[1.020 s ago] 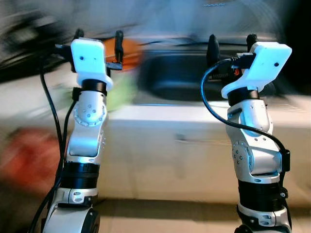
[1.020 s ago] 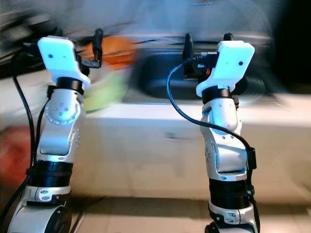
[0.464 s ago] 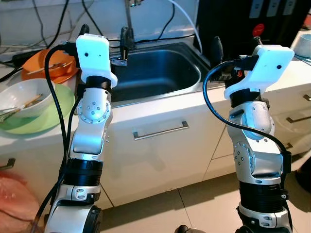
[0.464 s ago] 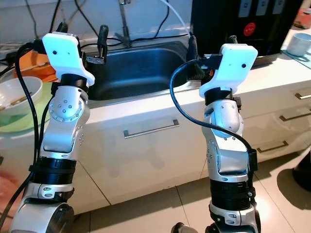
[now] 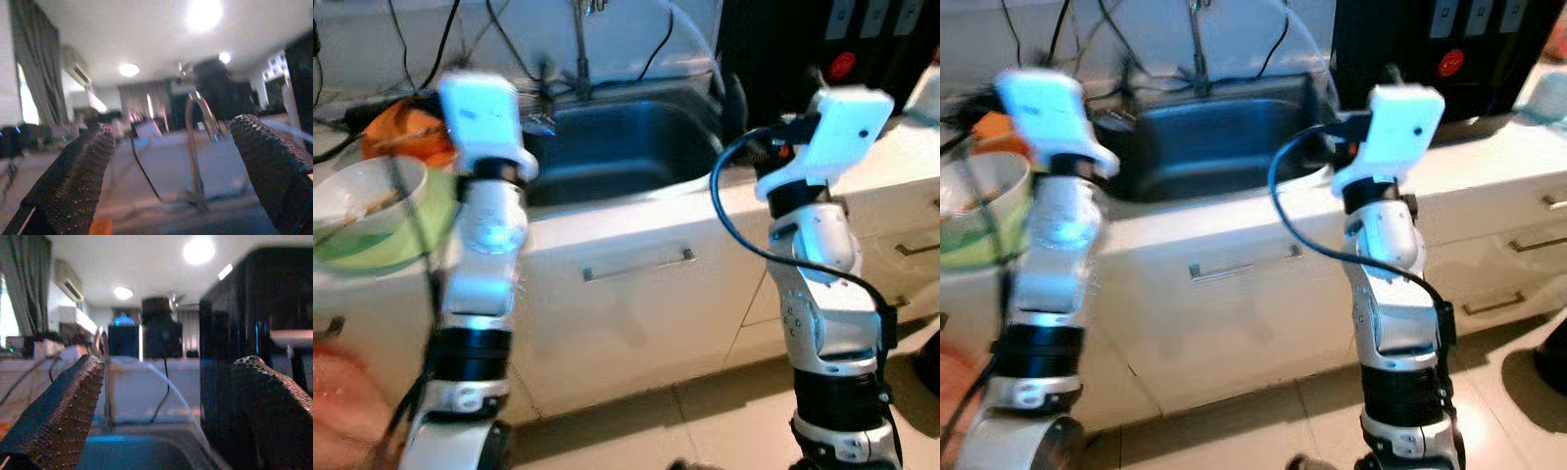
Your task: Kitchen organization
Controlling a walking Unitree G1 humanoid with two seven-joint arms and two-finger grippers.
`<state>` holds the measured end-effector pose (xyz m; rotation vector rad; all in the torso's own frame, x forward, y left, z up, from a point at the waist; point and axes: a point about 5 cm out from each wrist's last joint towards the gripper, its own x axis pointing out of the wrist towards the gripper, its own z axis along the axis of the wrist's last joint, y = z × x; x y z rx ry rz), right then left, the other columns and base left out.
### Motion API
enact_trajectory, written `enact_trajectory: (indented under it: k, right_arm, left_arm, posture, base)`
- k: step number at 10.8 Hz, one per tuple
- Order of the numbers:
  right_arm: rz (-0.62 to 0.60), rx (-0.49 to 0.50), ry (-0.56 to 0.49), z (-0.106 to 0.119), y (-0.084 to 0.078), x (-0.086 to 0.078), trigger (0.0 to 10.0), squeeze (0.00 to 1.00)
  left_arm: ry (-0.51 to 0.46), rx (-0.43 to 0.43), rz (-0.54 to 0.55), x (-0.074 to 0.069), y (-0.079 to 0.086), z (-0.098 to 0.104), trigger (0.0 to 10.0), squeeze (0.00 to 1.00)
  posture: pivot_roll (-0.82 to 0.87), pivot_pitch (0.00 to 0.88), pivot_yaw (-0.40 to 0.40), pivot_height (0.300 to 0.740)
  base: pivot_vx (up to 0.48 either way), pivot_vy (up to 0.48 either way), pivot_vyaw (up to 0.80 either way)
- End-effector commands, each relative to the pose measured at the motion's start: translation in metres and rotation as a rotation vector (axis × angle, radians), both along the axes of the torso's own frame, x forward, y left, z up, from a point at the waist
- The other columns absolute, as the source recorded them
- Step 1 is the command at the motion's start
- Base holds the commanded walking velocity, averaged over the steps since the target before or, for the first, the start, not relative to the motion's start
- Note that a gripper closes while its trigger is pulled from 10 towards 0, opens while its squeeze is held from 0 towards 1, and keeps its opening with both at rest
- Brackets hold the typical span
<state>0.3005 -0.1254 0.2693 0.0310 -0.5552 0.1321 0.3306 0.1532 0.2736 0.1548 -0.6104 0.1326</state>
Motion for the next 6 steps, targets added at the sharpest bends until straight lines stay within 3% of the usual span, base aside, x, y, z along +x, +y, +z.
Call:
enact_trajectory:
  k: [1, 5, 6]
  right_arm:
    - [0.015, 0.0, -0.025, 0.009, -0.001, -0.001, 10.0, 0.0]
    - [0.044, -0.021, 0.015, 0.0, -0.003, -0.002, 10.0, 0.0]
    - [0.052, -0.026, 0.024, -0.002, -0.003, -0.003, 10.0, 0.0]
  left_arm:
    - [-0.025, -0.001, 0.023, -0.004, 0.002, 0.006, 10.0, 0.0]
    - [0.008, -0.019, 0.045, -0.008, 0.002, -0.006, 10.0, 0.0]
    - [0.017, -0.027, 0.047, -0.007, 0.003, -0.008, 10.0, 0.0]
  posture:
    - [0.01, 0.0, 0.014, 0.74]
    - [0.01, 0.0, 0.009, 0.74]
    - [0.0, 0.0, 0.007, 0.74]
  base:
    - [0.45, 0.0, 0.0]
    - [0.437, 0.0, 0.0]
    - [0.409, 0.255, 0.0]
